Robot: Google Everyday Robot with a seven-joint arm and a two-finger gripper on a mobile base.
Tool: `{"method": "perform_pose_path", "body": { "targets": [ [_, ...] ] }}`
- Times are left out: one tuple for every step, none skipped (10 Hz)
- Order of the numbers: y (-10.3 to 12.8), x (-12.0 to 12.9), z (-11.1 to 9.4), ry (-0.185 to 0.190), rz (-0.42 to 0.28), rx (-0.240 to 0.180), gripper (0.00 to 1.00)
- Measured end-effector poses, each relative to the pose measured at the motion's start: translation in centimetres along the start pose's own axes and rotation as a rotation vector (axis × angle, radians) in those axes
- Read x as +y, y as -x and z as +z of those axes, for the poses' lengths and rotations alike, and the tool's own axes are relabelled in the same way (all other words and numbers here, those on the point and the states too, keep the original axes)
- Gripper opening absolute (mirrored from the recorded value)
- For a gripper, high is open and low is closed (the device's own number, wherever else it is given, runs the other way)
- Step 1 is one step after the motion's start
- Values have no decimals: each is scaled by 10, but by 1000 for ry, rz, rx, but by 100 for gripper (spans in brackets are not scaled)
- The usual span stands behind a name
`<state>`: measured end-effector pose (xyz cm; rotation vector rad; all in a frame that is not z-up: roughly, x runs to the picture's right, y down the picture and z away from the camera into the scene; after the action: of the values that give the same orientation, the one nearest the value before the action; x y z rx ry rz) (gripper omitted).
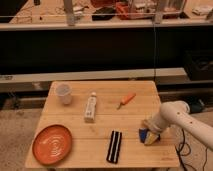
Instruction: Place the white sponge in the ceramic cup
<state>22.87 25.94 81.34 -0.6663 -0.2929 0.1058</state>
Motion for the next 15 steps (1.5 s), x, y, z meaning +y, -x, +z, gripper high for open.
{"method": "perform_pose_path", "body": {
  "targets": [
    [0, 0, 0, 1, 1, 3, 71],
    [-1, 1, -1, 3, 2, 6, 64],
    [-1, 0, -1, 2, 0, 9, 55],
    [-1, -1, -1, 3, -6, 13, 46],
    [0, -2, 0, 4, -14, 17, 35],
    [1, -3, 0, 4, -20, 22, 23],
    [1, -4, -1, 4, -25, 25, 15],
    [4, -6, -6, 1, -35, 30, 6],
    [13, -11, -14, -5, -52, 34, 1],
    [21, -15, -21, -5, -68, 39, 1],
    [28, -18, -27, -5, -84, 47, 1],
    [32, -20, -32, -8, -92, 50, 1],
    [36, -22, -34, -8, -100, 53, 1],
    [41, -26, -38, -14, -105, 55, 1],
    [51, -33, -46, -23, -111, 58, 1]
  ]
}}
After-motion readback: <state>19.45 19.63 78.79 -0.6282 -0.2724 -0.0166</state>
